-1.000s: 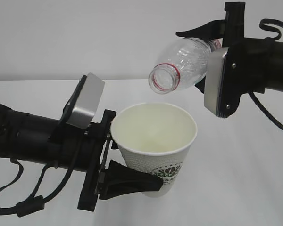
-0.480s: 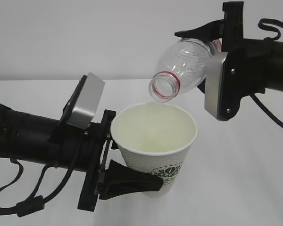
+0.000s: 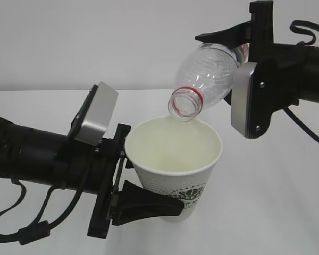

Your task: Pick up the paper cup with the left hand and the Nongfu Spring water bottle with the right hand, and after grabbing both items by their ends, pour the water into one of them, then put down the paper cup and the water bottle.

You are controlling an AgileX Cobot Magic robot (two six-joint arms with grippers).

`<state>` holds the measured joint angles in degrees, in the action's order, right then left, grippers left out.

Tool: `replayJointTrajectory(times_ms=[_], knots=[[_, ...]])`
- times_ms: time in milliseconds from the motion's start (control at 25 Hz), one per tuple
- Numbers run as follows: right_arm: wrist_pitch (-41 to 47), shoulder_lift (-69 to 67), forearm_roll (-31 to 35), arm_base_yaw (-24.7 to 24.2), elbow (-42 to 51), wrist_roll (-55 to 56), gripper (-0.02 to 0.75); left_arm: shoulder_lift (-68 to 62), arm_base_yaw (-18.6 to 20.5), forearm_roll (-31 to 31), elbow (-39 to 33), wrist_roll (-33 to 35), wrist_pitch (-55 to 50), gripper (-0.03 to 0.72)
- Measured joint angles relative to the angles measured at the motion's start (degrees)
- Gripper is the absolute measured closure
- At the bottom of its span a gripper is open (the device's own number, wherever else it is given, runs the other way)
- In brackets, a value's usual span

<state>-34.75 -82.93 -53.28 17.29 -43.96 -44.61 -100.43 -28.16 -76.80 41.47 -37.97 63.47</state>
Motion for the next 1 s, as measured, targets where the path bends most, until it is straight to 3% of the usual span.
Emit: replayJointTrajectory(times_ms=[1000], knots=[[-0.47,0.0,0.02,0.0,0.0,-1.48,0.245,0.0,0.0,-2.18,0.0,0.0,0.0,0.191]])
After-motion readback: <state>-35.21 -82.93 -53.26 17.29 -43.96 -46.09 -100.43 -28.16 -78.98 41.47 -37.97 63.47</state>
